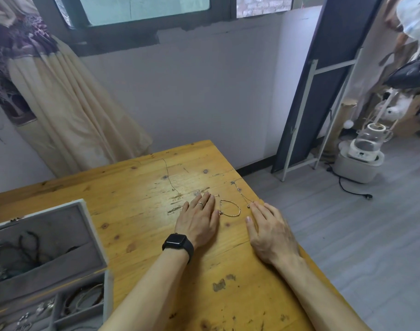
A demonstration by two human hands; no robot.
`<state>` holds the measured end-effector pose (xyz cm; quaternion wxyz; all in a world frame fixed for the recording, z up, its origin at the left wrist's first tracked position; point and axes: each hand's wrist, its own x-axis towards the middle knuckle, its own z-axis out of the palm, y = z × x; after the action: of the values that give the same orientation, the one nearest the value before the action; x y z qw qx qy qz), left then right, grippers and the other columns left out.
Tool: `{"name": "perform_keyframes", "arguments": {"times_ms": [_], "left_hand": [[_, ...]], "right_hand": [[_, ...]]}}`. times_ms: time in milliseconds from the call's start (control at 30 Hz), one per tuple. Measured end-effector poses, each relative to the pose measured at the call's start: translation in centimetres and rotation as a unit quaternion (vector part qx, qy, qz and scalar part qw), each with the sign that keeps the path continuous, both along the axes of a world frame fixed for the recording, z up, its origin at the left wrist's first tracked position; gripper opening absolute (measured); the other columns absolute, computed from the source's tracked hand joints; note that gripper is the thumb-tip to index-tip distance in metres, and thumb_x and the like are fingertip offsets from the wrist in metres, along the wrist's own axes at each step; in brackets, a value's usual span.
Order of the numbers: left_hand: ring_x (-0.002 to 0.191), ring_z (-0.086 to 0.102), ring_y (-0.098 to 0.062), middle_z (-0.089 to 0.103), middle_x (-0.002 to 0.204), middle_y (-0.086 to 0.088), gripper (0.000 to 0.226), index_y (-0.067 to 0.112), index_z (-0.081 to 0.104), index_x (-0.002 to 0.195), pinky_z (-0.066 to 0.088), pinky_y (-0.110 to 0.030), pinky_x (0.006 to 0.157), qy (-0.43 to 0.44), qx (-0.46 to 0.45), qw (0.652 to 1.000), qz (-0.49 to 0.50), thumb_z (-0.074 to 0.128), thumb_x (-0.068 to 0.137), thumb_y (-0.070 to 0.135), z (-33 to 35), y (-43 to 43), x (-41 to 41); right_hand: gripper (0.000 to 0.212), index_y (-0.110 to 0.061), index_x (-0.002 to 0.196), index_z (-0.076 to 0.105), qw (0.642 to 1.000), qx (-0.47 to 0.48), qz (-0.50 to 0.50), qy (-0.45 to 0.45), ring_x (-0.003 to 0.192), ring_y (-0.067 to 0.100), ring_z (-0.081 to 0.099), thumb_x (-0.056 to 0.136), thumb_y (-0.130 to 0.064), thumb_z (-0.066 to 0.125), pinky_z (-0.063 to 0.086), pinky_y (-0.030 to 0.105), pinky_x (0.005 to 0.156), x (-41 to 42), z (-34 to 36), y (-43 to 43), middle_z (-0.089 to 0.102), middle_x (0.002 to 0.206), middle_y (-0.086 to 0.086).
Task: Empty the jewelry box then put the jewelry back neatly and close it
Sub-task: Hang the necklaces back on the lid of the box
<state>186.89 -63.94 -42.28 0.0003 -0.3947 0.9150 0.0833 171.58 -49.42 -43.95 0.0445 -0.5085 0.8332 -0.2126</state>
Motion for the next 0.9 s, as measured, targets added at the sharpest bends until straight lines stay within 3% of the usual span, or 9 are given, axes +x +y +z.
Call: {"name": "perform_keyframes", "arguments": {"times_ms": [233,467,600,767,900], "left_hand": [[0.153,0.008,-0.016,0.012,0.166,0.005,0.056,0.026,0.015,0.159,0.01,-0.041,0.125,-0.003,0.012,1.0,0.008,0.018,0.106,0.045,0.5,1.0,1.1],[0.152,0.013,-0.018,0.017,0.165,0.002,0.055,0.026,0.021,0.157,0.013,-0.04,0.124,0.012,0.043,0.999,0.018,0.025,0.106,0.044,1.7,4.7,4.8],[0.149,0.023,-0.019,0.027,0.162,0.002,0.052,0.029,0.029,0.154,0.02,-0.041,0.122,0.045,0.039,0.998,0.025,0.03,0.104,0.044,2.7,8.3,8.5],[0.139,0.037,-0.015,0.043,0.152,0.006,0.049,0.032,0.043,0.146,0.031,-0.034,0.115,0.144,0.024,0.987,0.067,0.045,0.098,0.038,3.5,13.6,14.9],[0.128,0.048,-0.01,0.053,0.141,0.009,0.043,0.033,0.053,0.139,0.041,-0.031,0.108,0.227,-0.025,0.968,0.102,0.051,0.095,0.035,3.8,17.1,20.7]], "right_hand": [[0.052,-0.021,0.152,0.039,1.0,-0.01,-0.003,-0.007,0.148,0.015,0.027,0.105,-0.042,0.032,0.023,0.033,0.12,0.2,0.1,0.3,0.039,0.157,-0.003],[0.048,-0.019,0.141,0.054,0.999,-0.018,-0.04,0.004,0.14,0.024,0.041,0.098,-0.041,0.048,0.032,0.04,0.115,2.9,0.9,3.0,0.05,0.149,0.005],[0.045,-0.023,0.136,0.06,0.999,-0.028,-0.014,-0.042,0.137,0.022,0.042,0.095,-0.039,0.055,0.038,0.041,0.113,6.7,1.8,5.3,0.055,0.144,0.002],[0.039,-0.033,0.131,0.062,0.992,-0.028,0.036,-0.119,0.126,0.018,0.049,0.093,-0.038,0.057,0.04,0.032,0.104,13.2,3.2,7.8,0.059,0.137,-0.011],[0.031,-0.035,0.123,0.067,0.976,-0.065,0.075,-0.194,0.117,0.014,0.057,0.093,-0.035,0.061,0.046,0.033,0.1,18.7,4.5,9.6,0.067,0.123,-0.016]]}}
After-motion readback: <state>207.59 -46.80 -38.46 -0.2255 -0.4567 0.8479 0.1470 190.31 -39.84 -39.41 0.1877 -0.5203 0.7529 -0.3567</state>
